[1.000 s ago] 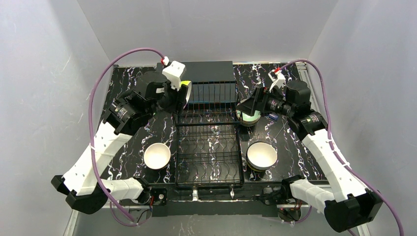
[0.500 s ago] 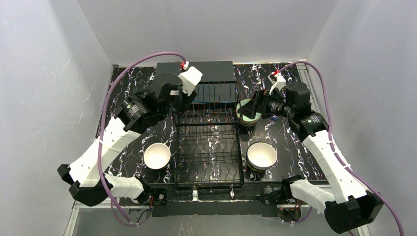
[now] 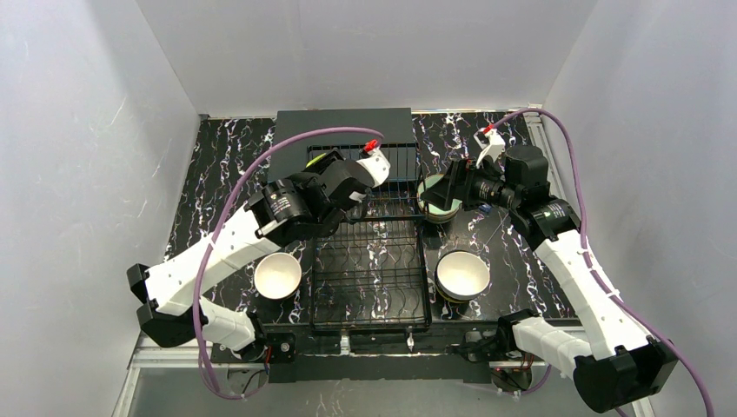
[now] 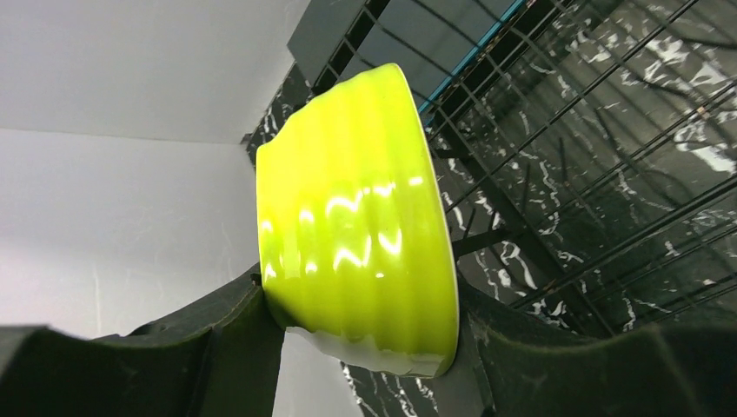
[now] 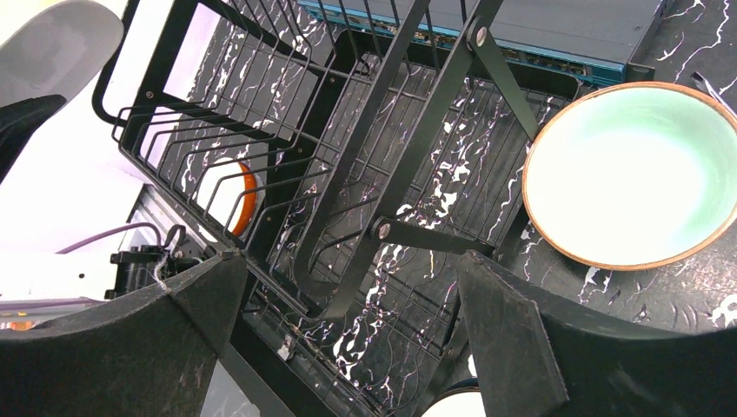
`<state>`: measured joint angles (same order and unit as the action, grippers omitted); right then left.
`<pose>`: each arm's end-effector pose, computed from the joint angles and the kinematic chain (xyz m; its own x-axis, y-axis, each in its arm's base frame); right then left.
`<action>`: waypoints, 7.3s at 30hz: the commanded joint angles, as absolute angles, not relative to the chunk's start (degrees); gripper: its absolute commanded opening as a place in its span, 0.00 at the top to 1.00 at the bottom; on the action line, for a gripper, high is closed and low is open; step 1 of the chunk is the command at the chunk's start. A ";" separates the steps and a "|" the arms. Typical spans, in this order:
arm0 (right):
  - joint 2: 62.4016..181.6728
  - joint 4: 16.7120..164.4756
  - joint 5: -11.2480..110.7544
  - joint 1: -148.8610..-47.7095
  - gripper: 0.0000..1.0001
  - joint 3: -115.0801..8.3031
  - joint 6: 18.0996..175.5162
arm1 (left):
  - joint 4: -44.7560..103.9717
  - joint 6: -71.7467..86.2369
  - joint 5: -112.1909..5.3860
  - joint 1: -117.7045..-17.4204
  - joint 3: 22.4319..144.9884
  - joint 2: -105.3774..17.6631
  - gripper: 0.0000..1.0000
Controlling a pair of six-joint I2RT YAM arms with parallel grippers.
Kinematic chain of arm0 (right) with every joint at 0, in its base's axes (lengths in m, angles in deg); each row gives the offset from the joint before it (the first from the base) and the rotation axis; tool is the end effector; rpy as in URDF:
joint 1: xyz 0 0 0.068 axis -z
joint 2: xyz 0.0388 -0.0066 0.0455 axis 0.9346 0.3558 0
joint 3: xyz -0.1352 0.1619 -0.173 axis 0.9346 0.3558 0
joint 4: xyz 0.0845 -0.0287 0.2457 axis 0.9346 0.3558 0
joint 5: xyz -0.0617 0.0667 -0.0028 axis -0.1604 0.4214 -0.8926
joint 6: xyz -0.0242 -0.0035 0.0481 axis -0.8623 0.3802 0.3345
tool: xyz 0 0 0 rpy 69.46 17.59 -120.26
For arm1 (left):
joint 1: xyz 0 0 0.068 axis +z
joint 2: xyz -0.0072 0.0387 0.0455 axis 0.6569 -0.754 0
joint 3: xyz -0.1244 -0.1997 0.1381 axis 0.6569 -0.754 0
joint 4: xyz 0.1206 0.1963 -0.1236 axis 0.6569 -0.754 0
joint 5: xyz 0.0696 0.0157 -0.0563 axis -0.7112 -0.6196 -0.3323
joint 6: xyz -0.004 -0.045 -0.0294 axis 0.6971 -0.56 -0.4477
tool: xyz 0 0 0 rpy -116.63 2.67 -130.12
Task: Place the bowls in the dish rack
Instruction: Turn the bowl upside down on the dish rack, then pick up the bowl from the center of the board.
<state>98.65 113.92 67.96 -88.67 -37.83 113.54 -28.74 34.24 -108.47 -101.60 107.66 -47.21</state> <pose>0.2020 0.0881 0.3678 -0.5900 0.1724 -0.7888 -0.4876 0.7025 0.5183 0.1509 -0.2145 0.4410 -0.2135 0.7477 -0.6288 0.3874 0.6556 0.6481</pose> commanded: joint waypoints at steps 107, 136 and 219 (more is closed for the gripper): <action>98.03 113.52 69.89 -88.38 0.01 -38.04 113.06 | -14.16 -22.48 -87.93 -110.50 66.05 -10.80 0.02; 98.07 114.58 69.27 -88.38 0.01 -36.78 112.13 | -8.27 -29.34 -69.85 -84.24 45.15 2.48 0.02; 97.61 115.59 67.60 -88.31 0.01 -37.11 111.39 | -10.17 -31.65 -55.89 -56.60 45.47 -9.30 0.97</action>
<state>98.65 117.02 67.54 -88.64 -36.12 112.04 -6.56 -32.00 -57.06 -56.92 42.92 -11.56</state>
